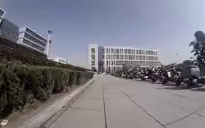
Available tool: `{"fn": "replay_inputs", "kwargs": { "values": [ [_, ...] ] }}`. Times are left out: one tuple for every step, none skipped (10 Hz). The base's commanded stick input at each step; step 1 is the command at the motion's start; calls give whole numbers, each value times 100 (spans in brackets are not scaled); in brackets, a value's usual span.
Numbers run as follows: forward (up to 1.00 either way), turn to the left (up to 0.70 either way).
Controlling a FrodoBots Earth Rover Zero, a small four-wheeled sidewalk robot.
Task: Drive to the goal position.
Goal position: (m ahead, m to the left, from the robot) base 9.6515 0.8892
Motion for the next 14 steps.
{"fn": "replay_inputs", "kwargs": {
  "values": [
    [50,0],
    [50,0],
    [50,0],
    [50,0],
    [50,0],
    [50,0],
    [50,0],
    [50,0],
    [50,0],
    [50,0],
    [50,0],
    [50,0],
    [50,0],
    [50,0]
  ]
}}
